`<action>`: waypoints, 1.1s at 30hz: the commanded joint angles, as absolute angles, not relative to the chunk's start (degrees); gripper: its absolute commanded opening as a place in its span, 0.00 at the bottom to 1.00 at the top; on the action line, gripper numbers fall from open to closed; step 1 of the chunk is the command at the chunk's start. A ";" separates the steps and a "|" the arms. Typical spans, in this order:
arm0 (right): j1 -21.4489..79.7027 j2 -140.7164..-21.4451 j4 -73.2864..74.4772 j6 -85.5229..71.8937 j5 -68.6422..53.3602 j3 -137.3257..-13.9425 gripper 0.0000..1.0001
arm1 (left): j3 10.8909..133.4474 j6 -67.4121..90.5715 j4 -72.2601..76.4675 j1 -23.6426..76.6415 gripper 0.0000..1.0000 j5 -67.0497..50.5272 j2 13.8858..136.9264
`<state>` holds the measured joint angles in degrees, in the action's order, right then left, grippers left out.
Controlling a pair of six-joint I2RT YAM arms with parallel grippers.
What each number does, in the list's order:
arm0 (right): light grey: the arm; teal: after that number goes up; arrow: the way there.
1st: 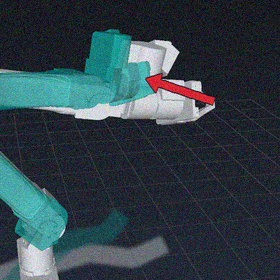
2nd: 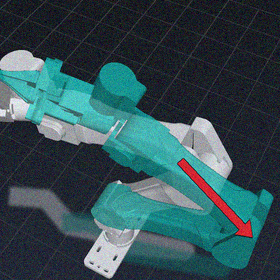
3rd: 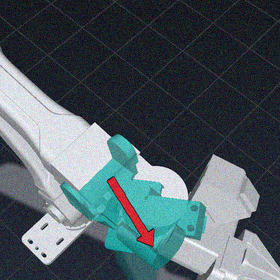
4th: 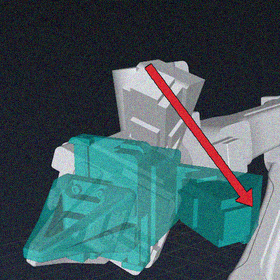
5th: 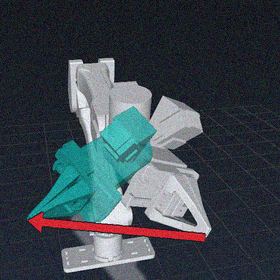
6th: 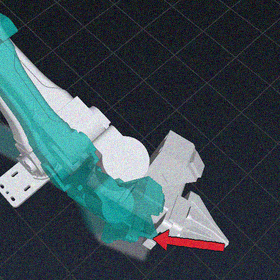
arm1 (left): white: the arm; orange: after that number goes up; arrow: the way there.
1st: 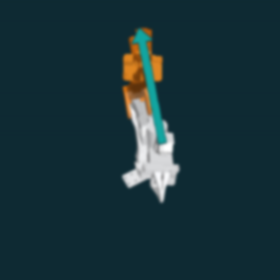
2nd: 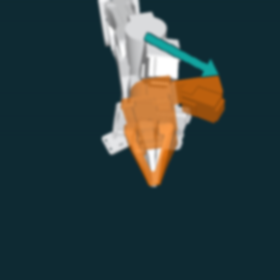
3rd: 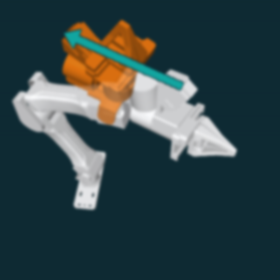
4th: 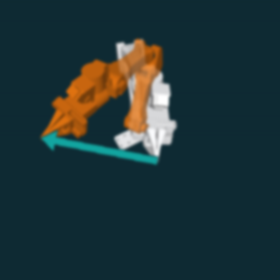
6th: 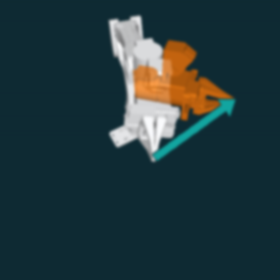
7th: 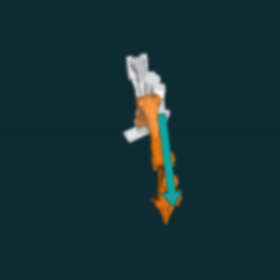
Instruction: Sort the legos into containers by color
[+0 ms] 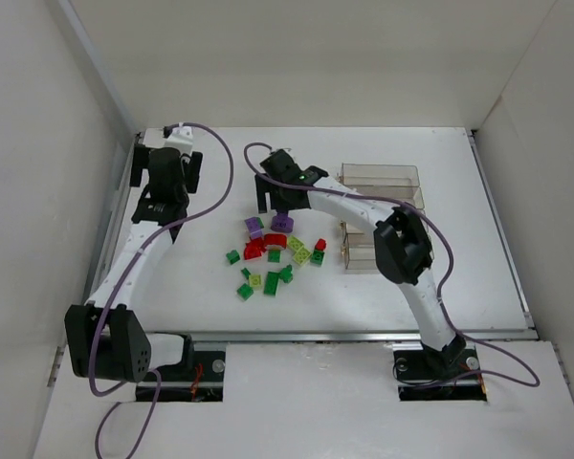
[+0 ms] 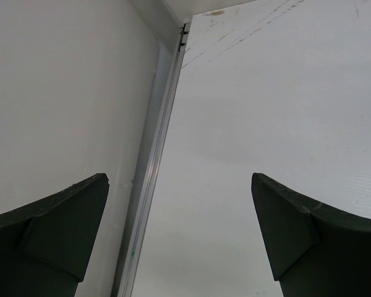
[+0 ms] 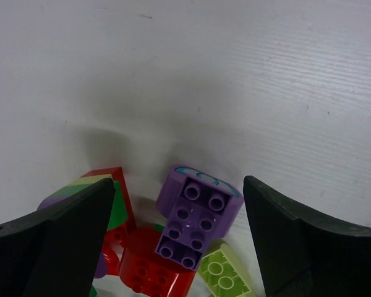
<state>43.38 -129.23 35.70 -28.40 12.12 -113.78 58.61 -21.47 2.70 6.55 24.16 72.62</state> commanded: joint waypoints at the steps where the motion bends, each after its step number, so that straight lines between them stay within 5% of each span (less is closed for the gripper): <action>1: 44.30 -129.63 40.41 -31.11 14.77 -119.97 0.89 | 57.40 -19.95 3.60 7.56 1.00 24.17 69.79; 13: 44.30 -130.08 40.61 -32.26 17.58 -116.10 0.76 | 56.34 -20.57 4.13 10.55 1.00 26.37 68.20; 19: 44.30 -130.61 40.61 -31.73 16.09 -115.58 0.55 | 56.34 -20.57 4.13 11.07 1.00 26.89 68.20; 29: 44.30 -133.59 41.84 -31.20 13.45 -116.98 0.55 | 55.81 -20.57 2.99 12.13 1.00 26.89 67.68; 31: 44.30 -133.59 42.36 -31.20 14.14 -116.98 0.44 | 55.81 -20.57 2.99 12.65 1.00 26.89 67.15; 33: 44.30 -133.59 42.36 -31.20 14.94 -116.98 0.21 | 55.81 -20.57 2.99 12.66 1.00 26.89 67.15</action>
